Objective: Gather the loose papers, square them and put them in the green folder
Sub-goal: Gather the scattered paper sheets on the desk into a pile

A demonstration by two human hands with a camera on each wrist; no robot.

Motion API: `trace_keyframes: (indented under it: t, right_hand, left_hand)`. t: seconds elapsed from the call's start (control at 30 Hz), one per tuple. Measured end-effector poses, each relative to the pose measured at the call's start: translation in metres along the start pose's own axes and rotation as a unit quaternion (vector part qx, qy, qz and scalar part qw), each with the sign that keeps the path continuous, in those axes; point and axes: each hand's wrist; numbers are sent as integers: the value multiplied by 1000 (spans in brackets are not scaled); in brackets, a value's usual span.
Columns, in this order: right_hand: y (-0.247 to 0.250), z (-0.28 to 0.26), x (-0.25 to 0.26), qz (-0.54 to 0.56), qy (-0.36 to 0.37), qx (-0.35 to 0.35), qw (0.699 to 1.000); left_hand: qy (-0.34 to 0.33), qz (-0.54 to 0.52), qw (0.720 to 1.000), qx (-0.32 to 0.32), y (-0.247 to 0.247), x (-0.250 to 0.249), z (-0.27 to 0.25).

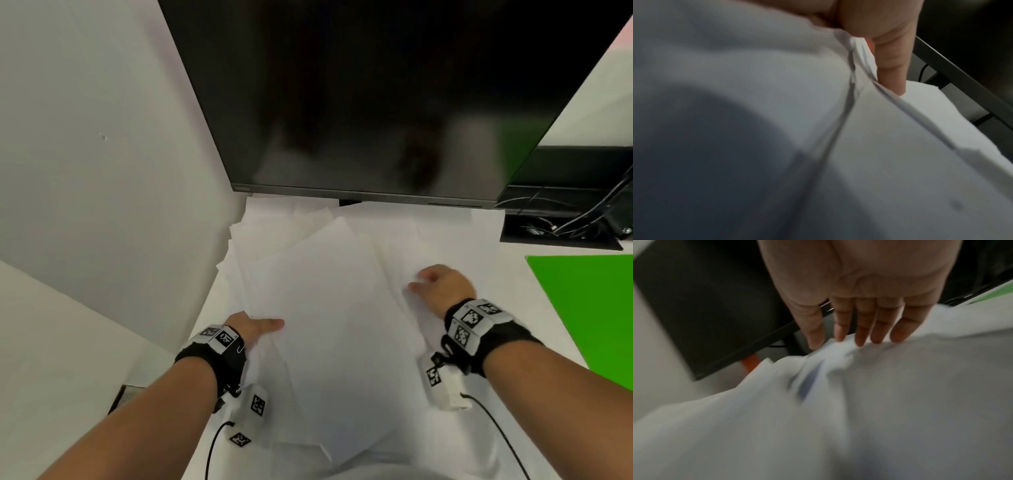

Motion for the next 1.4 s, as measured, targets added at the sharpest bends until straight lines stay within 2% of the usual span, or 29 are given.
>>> trace_keyframes:
  t: [0.07, 0.13, 0.27, 0.37, 0.4, 0.47, 0.53, 0.57, 0.67, 0.8, 0.9, 0.97, 1.13, 1.2, 1.33, 1.4]
  right_hand:
    - [17, 8, -13, -20, -58, 13, 998]
    - [25, 14, -22, -36, -54, 82, 994]
    - [25, 12, -48, 3, -46, 144, 989]
    - [33, -1, -65, -72, -79, 240, 965]
    - [35, -1, -69, -107, -90, 234, 962]
    - [38, 6, -74, -128, -115, 137, 976]
    - [36, 8, -71, -72, -154, 34, 985]
    - [32, 8, -69, -31, -175, 15, 984]
    - [19, 10, -63, 51, -190, 26, 980]
    - [11, 8, -66, 139, -178, 8, 974]
    - [10, 4, -73, 209, -157, 71, 963]
    - [10, 9, -84, 176, -148, 104, 968]
    - [30, -6, -91, 65, -173, 73, 980]
    - [31, -8, -100, 78, -180, 69, 978]
    - [16, 11, -137, 86, -177, 127, 972]
    - [17, 8, -141, 77, -170, 142, 972]
  left_hand:
    - [1, 0, 1000, 0, 2, -2, 0]
    - [8, -1, 1000, 2, 2, -3, 2]
    - [17, -4, 1000, 9, 0, -6, 1]
    - [20, -15, 1000, 6, 0, -5, 2]
    - [19, -12, 1000, 4, 0, -5, 2]
    - [26, 1, 1000, 2, 0, -6, 2]
    - [30, 5, 999, 12, 1, -7, 1]
    - [29, 0, 999, 14, 2, -7, 0]
    - [32, 3, 999, 6, 2, -7, 1]
    - [29, 8, 1000, 8, 2, -8, 0]
    - [24, 10, 1000, 7, 2, -8, -1]
    - [21, 7, 1000, 7, 2, -7, 0]
    - [31, 36, 999, 1, 0, -9, 3]
    - [32, 37, 999, -1, -2, -9, 3]
    - [31, 50, 998, -10, -3, -9, 2]
    - [34, 55, 998, -16, -3, -10, 2]
Point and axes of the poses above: each hand's wrist, its own z-axis towards the middle knuckle, its own y-axis out of the back of the hand, x = y × z, and after that the axes turned 14 degrees about -z, right-handed
